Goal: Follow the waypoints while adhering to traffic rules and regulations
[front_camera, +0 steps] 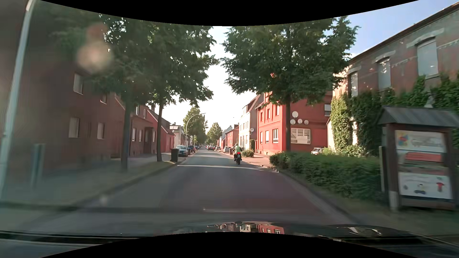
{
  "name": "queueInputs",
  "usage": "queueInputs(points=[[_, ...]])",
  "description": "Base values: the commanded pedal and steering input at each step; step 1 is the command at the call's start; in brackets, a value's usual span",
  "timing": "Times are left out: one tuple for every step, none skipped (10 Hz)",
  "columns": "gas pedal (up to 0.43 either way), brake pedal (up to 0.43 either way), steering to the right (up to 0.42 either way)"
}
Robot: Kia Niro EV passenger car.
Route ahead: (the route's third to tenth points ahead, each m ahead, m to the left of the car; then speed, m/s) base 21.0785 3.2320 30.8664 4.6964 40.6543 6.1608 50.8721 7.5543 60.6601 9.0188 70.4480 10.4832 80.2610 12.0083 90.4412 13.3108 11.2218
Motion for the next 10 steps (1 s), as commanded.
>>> queueInputs(points=[[0.157,0.000,-0.025],[0.157,0.000,-0.025],[0.157,0.000,-0.025],[0.157,0.000,-0.025],[0.157,0.000,-0.025],[0.157,0.000,-0.024],[0.157,0.000,-0.023],[0.157,0.000,-0.023],[0.157,0.000,-0.022],[0.157,0.000,-0.021]])
